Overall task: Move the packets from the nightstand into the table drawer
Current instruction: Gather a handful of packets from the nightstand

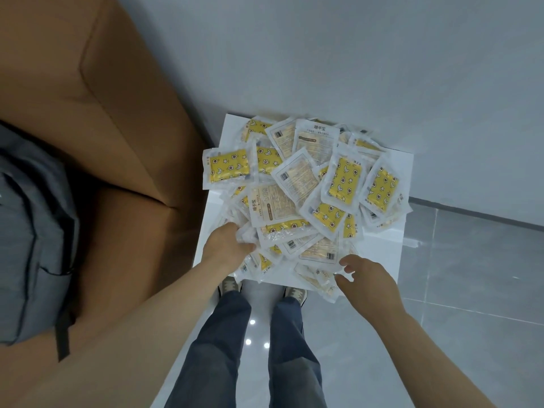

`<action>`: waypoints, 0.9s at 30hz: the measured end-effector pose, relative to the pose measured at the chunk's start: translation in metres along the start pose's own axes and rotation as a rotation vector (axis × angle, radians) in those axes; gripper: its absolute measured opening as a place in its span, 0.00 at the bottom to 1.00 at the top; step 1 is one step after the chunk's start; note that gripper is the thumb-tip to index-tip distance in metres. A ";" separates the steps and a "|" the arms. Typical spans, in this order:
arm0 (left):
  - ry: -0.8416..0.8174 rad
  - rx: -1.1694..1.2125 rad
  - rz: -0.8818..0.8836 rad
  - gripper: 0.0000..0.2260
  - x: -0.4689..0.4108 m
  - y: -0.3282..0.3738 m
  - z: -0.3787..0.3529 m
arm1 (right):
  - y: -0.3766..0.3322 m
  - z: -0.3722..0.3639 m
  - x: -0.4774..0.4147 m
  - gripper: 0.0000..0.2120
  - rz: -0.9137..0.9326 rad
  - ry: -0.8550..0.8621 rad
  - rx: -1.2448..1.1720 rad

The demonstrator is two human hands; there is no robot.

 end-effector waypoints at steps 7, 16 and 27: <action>-0.033 0.159 0.046 0.10 0.023 -0.022 0.009 | -0.006 0.001 0.005 0.15 0.000 0.001 -0.025; -0.027 0.146 0.024 0.08 0.055 -0.038 0.047 | -0.011 0.015 0.016 0.16 -0.013 0.064 -0.038; 0.116 0.192 -0.080 0.07 0.068 0.009 0.109 | -0.037 0.057 0.000 0.17 0.056 0.198 -0.132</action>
Point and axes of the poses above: each hand's wrist, its own x-axis away from the middle knuckle, its own z-axis out of the back of the hand, y = z × x, the point moved 6 cm from there along -x, towards the middle knuckle, and after that the axes turned 4 degrees about -z, right-handed, at the moved point
